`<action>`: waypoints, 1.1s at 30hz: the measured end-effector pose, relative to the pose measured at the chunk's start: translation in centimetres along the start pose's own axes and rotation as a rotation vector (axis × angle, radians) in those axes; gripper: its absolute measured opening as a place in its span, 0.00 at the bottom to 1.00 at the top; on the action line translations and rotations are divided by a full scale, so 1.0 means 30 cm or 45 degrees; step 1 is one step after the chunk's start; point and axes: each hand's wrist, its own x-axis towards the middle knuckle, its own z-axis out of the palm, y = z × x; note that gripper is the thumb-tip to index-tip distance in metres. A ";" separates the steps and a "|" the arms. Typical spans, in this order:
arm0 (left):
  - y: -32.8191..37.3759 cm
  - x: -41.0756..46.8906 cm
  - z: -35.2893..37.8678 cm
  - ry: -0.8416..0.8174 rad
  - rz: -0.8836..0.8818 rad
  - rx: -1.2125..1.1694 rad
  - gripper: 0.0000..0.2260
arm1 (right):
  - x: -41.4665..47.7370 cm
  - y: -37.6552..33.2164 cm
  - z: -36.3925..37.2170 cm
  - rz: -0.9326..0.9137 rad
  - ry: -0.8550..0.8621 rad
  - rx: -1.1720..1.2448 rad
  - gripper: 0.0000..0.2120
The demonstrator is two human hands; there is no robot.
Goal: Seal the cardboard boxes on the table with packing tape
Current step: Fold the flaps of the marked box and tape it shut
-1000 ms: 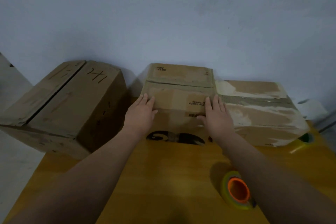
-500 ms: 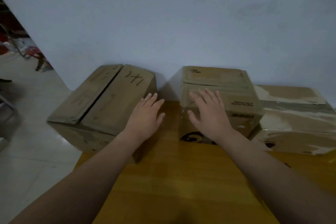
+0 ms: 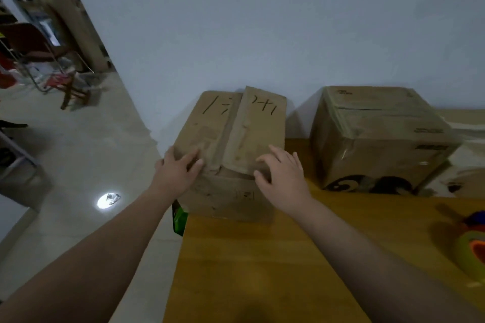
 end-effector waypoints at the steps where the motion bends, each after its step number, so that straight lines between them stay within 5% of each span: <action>1: 0.001 -0.010 -0.003 0.030 0.052 0.041 0.26 | -0.008 -0.008 0.007 0.034 0.002 -0.005 0.15; 8: 0.043 -0.195 0.041 0.308 0.650 -0.126 0.17 | -0.054 -0.019 0.011 0.265 0.005 -0.155 0.24; 14: 0.074 -0.262 0.029 0.109 1.189 -0.232 0.19 | -0.140 0.018 -0.001 0.300 0.001 -0.279 0.23; 20: 0.023 -0.146 0.009 -0.133 1.061 0.557 0.39 | -0.179 -0.009 -0.014 0.316 -0.114 -0.391 0.27; 33: 0.441 -0.514 0.207 0.080 1.306 0.275 0.31 | -0.388 0.242 -0.189 0.336 -0.045 -0.464 0.21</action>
